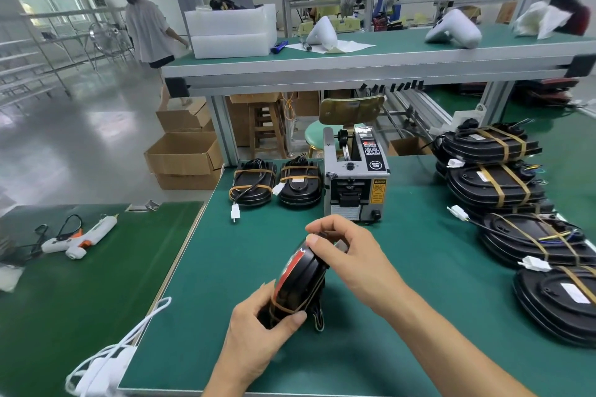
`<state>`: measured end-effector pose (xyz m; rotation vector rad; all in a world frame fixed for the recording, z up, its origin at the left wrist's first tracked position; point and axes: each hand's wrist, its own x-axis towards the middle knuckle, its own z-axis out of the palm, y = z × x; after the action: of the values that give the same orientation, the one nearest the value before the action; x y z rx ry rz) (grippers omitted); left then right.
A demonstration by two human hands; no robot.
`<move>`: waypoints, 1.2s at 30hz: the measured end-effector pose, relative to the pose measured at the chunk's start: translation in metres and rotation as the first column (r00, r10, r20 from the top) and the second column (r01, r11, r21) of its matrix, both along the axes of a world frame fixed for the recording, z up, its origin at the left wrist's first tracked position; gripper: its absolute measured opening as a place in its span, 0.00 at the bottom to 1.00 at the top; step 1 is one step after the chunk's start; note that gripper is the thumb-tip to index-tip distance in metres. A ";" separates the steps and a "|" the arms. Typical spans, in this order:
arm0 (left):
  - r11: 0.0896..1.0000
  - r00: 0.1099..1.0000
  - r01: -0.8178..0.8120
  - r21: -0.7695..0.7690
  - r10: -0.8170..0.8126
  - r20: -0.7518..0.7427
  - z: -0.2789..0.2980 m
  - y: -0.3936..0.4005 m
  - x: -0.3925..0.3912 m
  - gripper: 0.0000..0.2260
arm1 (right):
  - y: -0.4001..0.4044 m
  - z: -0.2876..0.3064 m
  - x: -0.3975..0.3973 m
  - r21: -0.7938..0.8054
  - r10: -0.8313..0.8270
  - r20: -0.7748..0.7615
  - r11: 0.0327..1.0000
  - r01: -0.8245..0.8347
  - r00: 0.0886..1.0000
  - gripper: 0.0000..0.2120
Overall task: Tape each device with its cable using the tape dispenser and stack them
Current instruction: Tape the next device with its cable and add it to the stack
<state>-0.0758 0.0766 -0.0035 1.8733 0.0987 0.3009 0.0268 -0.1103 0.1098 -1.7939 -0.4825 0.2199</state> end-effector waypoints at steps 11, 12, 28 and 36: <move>0.999 1.000 -0.027 0.036 0.028 -0.010 -0.002 0.002 -0.001 0.22 | 0.007 -0.005 -0.020 -0.184 -0.040 0.124 0.981 0.062 0.991 0.41; 0.999 0.999 -0.033 0.040 0.033 -0.011 -0.002 0.002 -0.001 0.22 | 0.007 -0.004 -0.022 -0.183 -0.050 0.155 0.980 0.079 0.987 0.42; 0.997 0.995 -0.047 0.066 0.041 0.088 0.006 -0.003 -0.004 0.38 | 0.034 -0.059 -0.036 -0.259 0.135 0.829 0.953 0.159 0.543 0.35; 0.999 0.993 -0.046 0.006 0.045 0.109 -0.001 0.002 0.004 0.35 | 0.028 -0.035 -0.012 0.126 -0.184 0.572 0.983 0.135 0.799 0.17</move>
<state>-0.0722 0.0789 -0.0041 1.8608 0.0665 0.4350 0.0145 -0.0824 0.0747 -1.7951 -0.7539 -0.4858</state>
